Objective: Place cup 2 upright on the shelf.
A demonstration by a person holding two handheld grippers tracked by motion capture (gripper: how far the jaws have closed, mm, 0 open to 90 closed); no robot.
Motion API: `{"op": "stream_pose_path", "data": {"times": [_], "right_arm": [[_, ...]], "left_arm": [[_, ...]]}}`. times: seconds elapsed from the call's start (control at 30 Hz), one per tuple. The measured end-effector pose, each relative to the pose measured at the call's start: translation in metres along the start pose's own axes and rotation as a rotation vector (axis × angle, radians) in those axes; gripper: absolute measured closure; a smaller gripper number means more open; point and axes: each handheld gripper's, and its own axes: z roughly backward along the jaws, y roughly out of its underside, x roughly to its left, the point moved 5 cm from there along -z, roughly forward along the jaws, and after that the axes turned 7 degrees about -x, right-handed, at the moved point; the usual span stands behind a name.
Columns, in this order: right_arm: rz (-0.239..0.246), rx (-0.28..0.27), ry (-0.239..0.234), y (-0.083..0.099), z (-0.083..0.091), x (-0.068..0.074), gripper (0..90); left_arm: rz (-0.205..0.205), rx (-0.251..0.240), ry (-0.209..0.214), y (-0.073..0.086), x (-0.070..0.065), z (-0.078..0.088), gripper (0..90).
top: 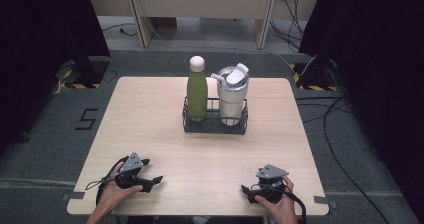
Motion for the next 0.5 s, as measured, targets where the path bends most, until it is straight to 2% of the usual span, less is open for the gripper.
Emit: {"op": "stream_pose_path", "data": {"times": [0.17, 0.27, 0.5], "right_arm": [[0.000, 0.000, 0.000, 0.0000, 0.0000, 0.0000, 10.3], [0.001, 0.000, 0.000, 0.0000, 0.0000, 0.0000, 10.3], [0.002, -0.001, 0.000, 0.0000, 0.0001, 0.0002, 10.5]], "left_arm": [[-0.008, 0.046, -0.005, 0.0046, -0.0014, 0.0014, 15.3], [-0.036, 0.057, -0.013, 0.0058, -0.0037, 0.0017, 14.7], [-0.034, 0.057, -0.018, 0.0063, -0.0046, 0.0018, 13.6]]}}
